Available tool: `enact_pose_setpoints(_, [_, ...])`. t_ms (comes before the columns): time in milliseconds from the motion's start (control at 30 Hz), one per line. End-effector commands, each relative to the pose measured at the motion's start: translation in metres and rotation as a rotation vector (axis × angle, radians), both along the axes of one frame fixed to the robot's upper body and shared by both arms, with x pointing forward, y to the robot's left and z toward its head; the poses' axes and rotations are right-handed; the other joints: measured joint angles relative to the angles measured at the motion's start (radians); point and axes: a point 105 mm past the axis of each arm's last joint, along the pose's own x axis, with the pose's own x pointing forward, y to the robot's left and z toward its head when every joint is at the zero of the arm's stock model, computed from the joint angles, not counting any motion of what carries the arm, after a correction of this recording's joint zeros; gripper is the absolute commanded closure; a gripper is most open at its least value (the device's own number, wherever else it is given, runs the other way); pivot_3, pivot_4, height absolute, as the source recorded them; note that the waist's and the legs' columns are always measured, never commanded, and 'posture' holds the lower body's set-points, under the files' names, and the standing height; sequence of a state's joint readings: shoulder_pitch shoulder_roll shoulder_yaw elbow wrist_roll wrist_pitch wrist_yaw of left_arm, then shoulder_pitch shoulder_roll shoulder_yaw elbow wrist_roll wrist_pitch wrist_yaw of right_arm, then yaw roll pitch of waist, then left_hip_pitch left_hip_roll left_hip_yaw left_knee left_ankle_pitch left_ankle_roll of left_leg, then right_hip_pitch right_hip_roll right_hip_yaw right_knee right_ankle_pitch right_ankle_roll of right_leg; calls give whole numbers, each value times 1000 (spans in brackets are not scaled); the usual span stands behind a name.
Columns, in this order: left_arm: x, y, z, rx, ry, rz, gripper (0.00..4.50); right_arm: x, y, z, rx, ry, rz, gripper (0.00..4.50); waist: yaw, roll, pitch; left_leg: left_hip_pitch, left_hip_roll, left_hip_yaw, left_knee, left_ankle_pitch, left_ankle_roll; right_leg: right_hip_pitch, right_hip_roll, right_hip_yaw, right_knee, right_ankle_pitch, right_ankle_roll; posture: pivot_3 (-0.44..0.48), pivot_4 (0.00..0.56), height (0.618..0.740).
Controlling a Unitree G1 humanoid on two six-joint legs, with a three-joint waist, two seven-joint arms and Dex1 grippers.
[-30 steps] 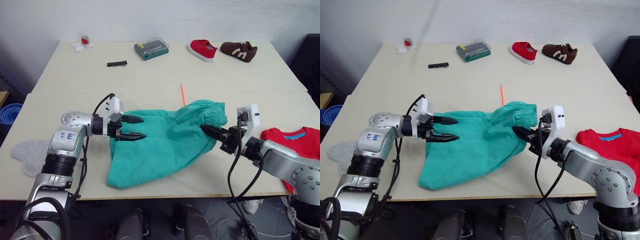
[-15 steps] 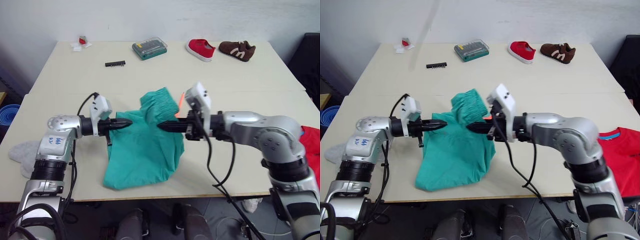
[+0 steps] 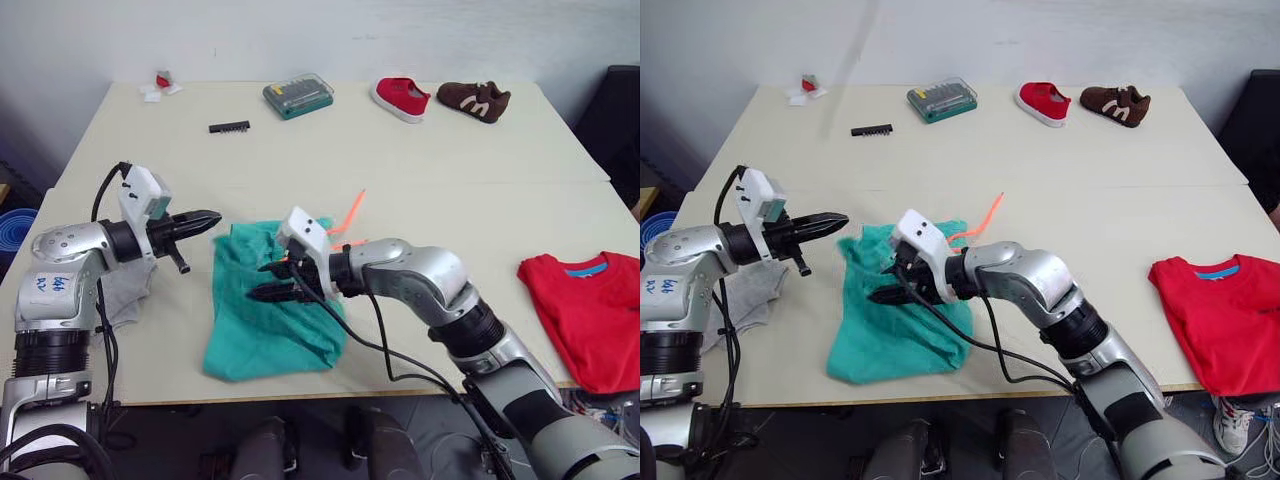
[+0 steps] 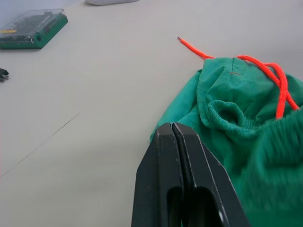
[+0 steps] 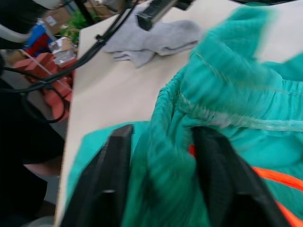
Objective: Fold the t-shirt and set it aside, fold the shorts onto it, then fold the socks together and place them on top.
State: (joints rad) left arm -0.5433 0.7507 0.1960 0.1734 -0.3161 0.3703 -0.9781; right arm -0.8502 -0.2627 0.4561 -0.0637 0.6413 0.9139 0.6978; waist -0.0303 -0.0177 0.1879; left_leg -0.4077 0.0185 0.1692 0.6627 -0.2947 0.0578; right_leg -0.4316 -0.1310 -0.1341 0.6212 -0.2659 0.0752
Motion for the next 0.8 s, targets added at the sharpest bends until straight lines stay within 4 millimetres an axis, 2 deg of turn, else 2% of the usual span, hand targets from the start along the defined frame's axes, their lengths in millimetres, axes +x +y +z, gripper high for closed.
enact_pose_setpoints(33, [1, 1, 21, 3, -62, -6, 4500, -7, -1, 23, 99, 35, 51, 1667, 0, 0, 0, 0, 0, 0, 0, 0, 0, 0, 0, 0, 0, 0, 0, 0, 150, 740])
enact_pose_setpoints(100, [2, -1, 24, 7, -68, -16, 4500, -8, -5, 32, 129, 37, 51, 1667, 1, 0, 0, 0, 0, 0, 0, 0, -1, 0, 0, 0, 0, 0, 0, 0, 150, 740])
enact_pose_setpoints(233, [-10, -44, 39, -11, -35, -222, 4500, 1, -59, 57, 153, -14, -37, 1667, 7, 0, 0, -1, -1, -1, 0, 0, -1, -1, 0, 0, 0, 0, 0, 0, 150, 740])
enact_pose_setpoints(333, [-23, -70, 37, 0, -32, -345, 4500, 3, -81, 55, 140, -24, -118, 1667, 4, 0, 0, -1, -2, -1, 0, -2, -1, 0, -2, 0, -1, 0, 1, 0, 150, 740])
enact_pose_setpoints(433, [-28, -84, 36, 16, -47, -401, 4500, -6, -87, 47, 134, 17, -118, 1667, -3, 0, 0, 0, -1, 0, -1, -1, 1, 0, 0, 1, -2, 0, 0, 0, 150, 740])
enact_pose_setpoints(500, [-27, -88, 37, 12, -53, -417, 4500, -14, -82, 41, 131, 22, -103, 1667, -6, 0, 0, 0, 1, 2, -2, 0, 2, -1, 3, 1, -1, -1, -1, 0, 150, 740])
enact_pose_setpoints(600, [-30, -90, 29, 38, -13, -467, 4500, -14, -71, 34, 125, -5, -113, 2322, -7, 0, 0, 0, 6, 5, -1, 2, -1, -2, 8, 2, -2, -1, -1, 0, 150, 740])
enact_pose_setpoints(700, [-38, -88, 3, 154, 74, -529, 4500, -8, -58, 24, 106, -40, -132, 3287, -5, 0, 0, 2, 9, 5, 0, 2, -4, -2, 12, 4, -2, -2, -3, 0, 150, 740])
enact_pose_setpoints(800, [-39, -77, -36, 298, 177, -542, 4500, 1, -42, 2, 56, -85, -151, 4285, -3, 0, 0, 2, 10, 6, 0, 0, -12, -5, 12, 6, -1, -3, -6, 0, 150, 740])
